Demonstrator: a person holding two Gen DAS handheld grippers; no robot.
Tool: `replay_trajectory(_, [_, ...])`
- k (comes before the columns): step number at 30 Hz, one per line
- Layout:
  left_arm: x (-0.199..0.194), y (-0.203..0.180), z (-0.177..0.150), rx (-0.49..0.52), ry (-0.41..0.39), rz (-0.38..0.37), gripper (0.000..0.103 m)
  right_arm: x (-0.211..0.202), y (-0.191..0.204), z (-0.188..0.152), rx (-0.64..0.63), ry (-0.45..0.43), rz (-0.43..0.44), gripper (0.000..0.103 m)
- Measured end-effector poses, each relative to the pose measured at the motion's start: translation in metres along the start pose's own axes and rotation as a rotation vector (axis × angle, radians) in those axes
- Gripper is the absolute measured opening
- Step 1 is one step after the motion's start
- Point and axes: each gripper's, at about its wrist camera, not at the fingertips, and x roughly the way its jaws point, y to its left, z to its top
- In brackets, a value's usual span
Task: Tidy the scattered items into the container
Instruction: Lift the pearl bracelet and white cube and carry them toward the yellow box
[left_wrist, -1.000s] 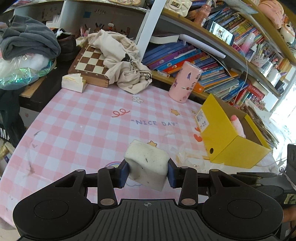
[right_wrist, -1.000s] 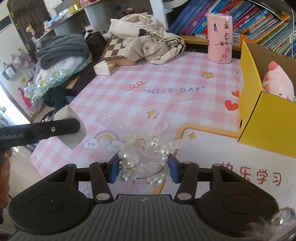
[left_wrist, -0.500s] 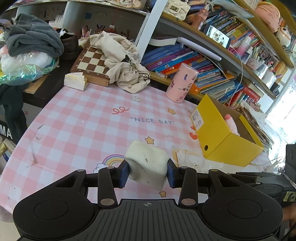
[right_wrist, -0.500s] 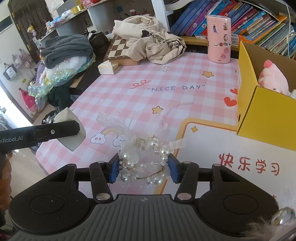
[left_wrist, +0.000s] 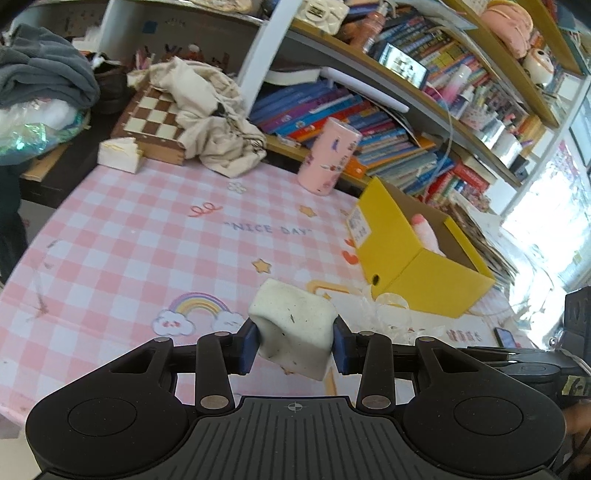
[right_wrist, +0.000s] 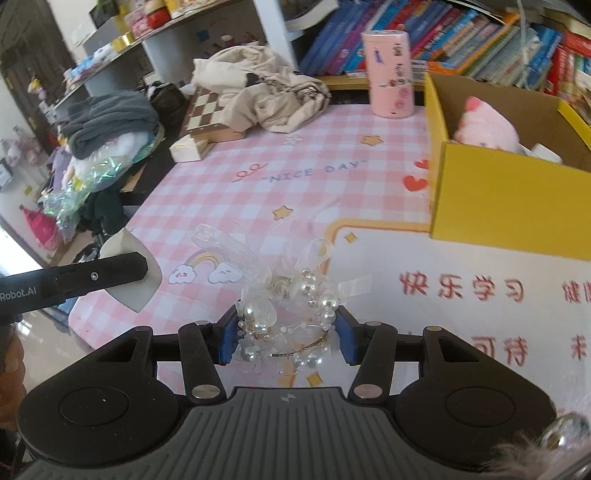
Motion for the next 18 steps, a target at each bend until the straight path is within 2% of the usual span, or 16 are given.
replay_trajectory(18, [0.036, -0.052, -0.005, 0.115, 0.098, -0.148, 0.038, -0.045, -0.054, -0.033, 0.181, -0.043, -0.143, 0.050])
